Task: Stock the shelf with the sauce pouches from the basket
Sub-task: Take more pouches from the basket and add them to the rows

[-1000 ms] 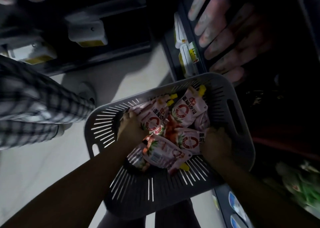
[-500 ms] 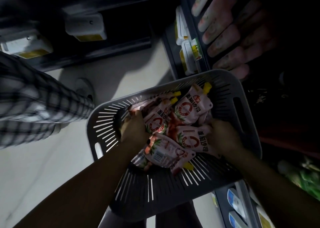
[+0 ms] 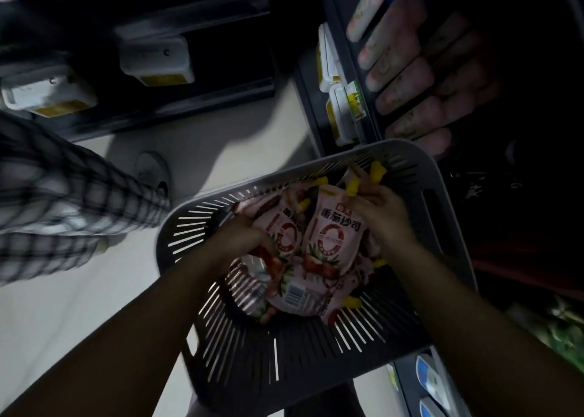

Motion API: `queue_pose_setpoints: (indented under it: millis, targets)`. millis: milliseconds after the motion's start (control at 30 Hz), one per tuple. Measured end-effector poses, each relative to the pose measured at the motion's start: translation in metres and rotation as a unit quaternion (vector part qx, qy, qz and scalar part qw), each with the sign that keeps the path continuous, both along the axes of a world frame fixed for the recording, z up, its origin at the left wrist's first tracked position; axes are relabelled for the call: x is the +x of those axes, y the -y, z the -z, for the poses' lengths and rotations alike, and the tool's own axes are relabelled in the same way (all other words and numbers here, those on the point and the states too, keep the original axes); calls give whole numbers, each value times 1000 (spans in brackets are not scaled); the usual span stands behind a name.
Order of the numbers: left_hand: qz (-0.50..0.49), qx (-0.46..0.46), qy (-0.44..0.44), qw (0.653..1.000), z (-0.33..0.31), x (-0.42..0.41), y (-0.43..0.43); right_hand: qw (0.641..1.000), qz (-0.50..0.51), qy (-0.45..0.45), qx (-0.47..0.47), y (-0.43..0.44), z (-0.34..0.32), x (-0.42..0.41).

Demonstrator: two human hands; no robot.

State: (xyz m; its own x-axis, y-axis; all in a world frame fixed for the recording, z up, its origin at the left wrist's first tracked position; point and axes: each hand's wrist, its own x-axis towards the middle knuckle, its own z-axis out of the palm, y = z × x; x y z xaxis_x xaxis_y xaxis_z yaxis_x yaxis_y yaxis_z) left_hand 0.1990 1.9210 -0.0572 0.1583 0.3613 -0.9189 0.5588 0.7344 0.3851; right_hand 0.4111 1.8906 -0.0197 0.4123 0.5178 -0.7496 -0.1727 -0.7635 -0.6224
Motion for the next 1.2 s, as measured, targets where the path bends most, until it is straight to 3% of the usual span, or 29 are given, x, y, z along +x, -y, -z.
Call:
queue_pose_setpoints:
  millis: [100,233,400,567,800,1067,1200]
  targets:
    - [-69,-83,10,994,-4,-1,5,994,88,-60,5,7,8,-10]
    - [-108,-145,26,983,0,-2,16,994,95,-59,-16,25,21,-22]
    - [-124,-196,67,970,-1,1,18,994,8,-82,-67,46,36,-27]
    - [-111,-257,100,955,-1,13,13,993,-105,-46,-39,41,35,-13]
    - [-145,-200,99,964,-14,17,24,986,-74,-148,-20,57,18,0]
    - [-187,-101,242,947,-94,10,39,952,27,-305,19,55,-53,9]
    - [-142,-78,281,946,-147,8,27,953,-18,-290,84,40,-109,10]
